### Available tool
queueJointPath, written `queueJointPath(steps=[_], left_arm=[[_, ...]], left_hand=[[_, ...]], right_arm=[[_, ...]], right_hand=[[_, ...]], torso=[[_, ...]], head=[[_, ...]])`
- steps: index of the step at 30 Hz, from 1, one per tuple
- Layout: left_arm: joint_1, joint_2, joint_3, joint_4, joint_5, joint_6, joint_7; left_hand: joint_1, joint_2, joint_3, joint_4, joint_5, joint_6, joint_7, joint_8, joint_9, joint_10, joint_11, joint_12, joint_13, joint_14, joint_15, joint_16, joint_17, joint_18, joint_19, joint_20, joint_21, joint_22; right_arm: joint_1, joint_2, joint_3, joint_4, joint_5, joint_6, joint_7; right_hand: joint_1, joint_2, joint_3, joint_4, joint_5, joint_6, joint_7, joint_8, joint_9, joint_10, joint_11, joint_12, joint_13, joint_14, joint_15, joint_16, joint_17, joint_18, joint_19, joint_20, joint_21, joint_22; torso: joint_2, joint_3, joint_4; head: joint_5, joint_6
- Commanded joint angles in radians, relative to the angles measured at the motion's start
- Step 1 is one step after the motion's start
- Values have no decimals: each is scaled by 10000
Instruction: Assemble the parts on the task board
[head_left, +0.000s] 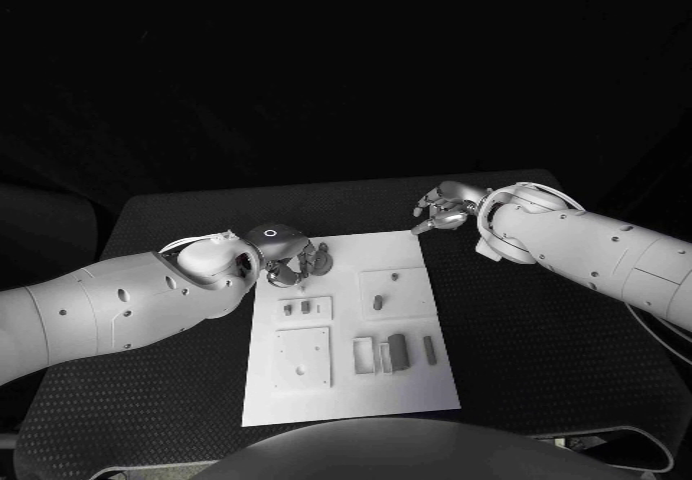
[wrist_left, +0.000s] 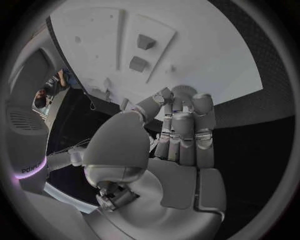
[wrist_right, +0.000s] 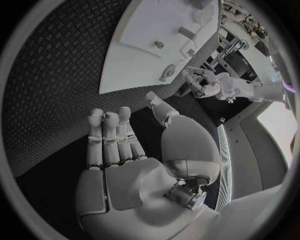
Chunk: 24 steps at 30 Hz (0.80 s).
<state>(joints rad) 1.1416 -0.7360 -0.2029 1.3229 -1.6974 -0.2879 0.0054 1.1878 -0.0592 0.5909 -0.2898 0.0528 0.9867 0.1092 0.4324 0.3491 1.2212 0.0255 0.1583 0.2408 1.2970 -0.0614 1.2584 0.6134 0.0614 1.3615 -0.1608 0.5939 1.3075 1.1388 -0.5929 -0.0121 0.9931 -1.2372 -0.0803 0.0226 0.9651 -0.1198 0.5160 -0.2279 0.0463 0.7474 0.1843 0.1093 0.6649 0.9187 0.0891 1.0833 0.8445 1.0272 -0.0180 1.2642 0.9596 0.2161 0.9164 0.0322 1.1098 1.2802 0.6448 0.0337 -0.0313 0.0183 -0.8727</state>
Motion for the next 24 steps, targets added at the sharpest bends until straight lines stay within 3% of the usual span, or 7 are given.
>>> queueJointPath(steps=[1, 8, 17, 24], left_arm=[[5, -16, -22, -100, 136, 184, -69], [0, 14, -59, -228, 136, 250, -73], [-7, -37, -237, -183, 152, 363, -86], [-34, -89, -287, -128, 155, 323, -92]], left_hand=[[-62, -72, 43, 29, -36, 160, 82, 6, 13, 726, 135, -55, 6, -51, -123, 34, -11, 927, 28, -58, -37, 100], [-64, -81, 51, 29, -36, 158, 81, 1, 14, 730, 134, -63, 10, -54, -125, 33, -15, 924, 27, -60, -42, 100], [-68, -92, 68, 30, -36, 140, 88, -20, 12, 722, 135, -87, 14, -62, -125, 30, -22, 918, 24, -63, -54, 100], [-69, -107, 72, 28, -36, 138, 90, -25, 12, 729, 134, -93, 20, -64, -125, 29, -25, 916, 24, -65, -57, 101]], right_arm=[[-2, -6, 3, -3, -32, 103, 53], [-2, -9, 3, 5, -32, 93, 54], [-2, -26, 3, 8, -32, 71, 49], [-2, -45, 3, 13, -32, 63, 43]], right_hand=[[-103, -15, -10, 46, 19, -50, 153, 48, -17, -66, -32, 31, -16, 10, -43, 67, -12, 457, 1, -59, -55, 10], [-104, -15, -10, 47, 19, -51, 153, 48, -17, -66, -32, 33, -18, 10, -43, 67, -13, 457, 1, -59, -56, 10], [-106, -15, -11, 48, 19, -52, 153, 49, -18, -67, -32, 34, -20, 10, -43, 67, -13, 457, 2, -59, -56, 10], [-108, -15, -11, 49, 19, -53, 154, 49, -18, -67, -31, 35, -21, 10, -43, 68, -14, 457, 2, -59, -56, 10]], torso=[[3, 6, -9], [5, 0, -11], [3, 5, -11], [6, 7, -13]], head=[[12, 1], [18, 1], [35, 1], [62, 1]])
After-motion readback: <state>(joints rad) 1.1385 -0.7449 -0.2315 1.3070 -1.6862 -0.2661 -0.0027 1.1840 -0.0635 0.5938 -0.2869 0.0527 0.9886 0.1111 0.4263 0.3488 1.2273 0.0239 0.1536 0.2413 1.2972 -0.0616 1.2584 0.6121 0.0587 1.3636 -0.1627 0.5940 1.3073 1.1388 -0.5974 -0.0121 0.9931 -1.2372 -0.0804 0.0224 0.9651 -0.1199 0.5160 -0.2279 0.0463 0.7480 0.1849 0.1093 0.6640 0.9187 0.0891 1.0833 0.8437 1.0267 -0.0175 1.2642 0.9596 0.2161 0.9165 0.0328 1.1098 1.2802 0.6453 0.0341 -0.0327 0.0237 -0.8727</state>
